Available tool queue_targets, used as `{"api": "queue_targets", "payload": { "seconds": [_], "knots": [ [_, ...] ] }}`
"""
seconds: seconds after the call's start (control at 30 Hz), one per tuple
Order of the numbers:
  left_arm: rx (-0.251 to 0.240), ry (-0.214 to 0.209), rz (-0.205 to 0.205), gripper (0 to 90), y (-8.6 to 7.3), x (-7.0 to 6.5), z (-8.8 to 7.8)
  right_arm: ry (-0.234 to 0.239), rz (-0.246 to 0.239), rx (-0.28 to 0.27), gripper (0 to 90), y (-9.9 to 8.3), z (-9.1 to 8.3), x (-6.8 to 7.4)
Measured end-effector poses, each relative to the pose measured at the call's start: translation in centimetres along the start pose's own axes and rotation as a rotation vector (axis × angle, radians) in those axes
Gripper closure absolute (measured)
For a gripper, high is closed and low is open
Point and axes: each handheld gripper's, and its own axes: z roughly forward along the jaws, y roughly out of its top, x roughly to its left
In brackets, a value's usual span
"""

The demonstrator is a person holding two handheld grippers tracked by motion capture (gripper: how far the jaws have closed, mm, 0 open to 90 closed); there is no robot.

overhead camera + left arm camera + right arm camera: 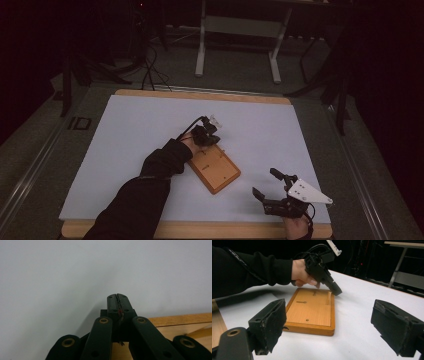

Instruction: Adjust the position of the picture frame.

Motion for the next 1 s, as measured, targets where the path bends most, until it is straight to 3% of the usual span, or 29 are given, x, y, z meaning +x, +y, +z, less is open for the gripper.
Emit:
{"api": "queue_targets", "payload": {
  "seconds": [0.33, 0.63, 0.77, 1.0],
  "knots": [
    [-0.038, -0.022, -0.021, 90.0, -0.7, 1.3, -0.1, 0.003, -0.006, 0.006, 12.5, 0.0, 0.2, 0.2],
    [-0.005, -0.006, -0.014, 90.0, -0.4, 1.3, 0.3, 0.004, -0.003, 0.007, 12.6, -0.1, 0.2, 0.1],
    [0.011, -0.011, 0.002, 90.0, -0.8, 1.4, -0.3, 0.003, -0.002, 0.007, 12.6, -0.1, 0.1, 0.1],
    [0.006, -0.027, -0.016, 90.0, -2.1, 1.4, -1.2, 0.002, -0.006, 0.008, 12.6, 0.0, 0.2, 0.1]
  ]
}}
